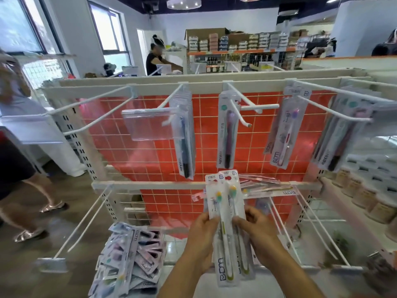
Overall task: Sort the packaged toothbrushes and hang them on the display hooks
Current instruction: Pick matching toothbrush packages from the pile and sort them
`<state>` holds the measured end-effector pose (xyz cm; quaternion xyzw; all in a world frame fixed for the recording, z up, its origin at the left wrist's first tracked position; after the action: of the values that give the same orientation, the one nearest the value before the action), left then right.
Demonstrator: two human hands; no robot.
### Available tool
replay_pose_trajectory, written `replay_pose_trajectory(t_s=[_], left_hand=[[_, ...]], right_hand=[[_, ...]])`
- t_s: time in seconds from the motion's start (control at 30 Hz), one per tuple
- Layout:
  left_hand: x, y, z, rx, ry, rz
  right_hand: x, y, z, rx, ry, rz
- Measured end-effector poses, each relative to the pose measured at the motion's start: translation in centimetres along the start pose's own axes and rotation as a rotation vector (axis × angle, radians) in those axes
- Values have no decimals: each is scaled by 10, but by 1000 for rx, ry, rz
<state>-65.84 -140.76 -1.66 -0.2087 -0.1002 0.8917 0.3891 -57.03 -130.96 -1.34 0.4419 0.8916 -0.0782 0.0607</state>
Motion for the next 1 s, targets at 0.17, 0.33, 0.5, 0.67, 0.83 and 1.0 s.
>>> replay_pose_trajectory(t_s=[0.17, 0.33, 0.5, 0.67, 0.83, 1.0], left_hand=[[-5, 28, 10, 35, -48, 36], [-9, 51, 12, 76, -67, 34], [-10, 66, 6, 107, -49, 22], [-11, 78, -1, 94, -21, 27], [-15, 89, -8, 59, 19, 31], [-23, 98, -7, 52, 36, 18]], right_hand=[[-7, -24, 2, -19, 17, -14], [-14, -42, 13, -47, 4, -2], [-25, -54, 21, -41, -13, 9], [-35, -64, 29, -38, -26, 25], [-41, -73, 39, 19, -65, 6], [-45, -79, 39, 31, -47, 22]])
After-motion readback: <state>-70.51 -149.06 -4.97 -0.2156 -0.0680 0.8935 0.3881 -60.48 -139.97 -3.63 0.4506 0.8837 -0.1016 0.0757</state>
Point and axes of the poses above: each hand's wrist, its own x-axis towards the middle knuckle, its own y-axis out of the back of the hand, z = x × y, the point moved 9 cm from there along x, towards the middle knuckle, and after that the axes turned 2 degrees about z, right-handed, at the moved point
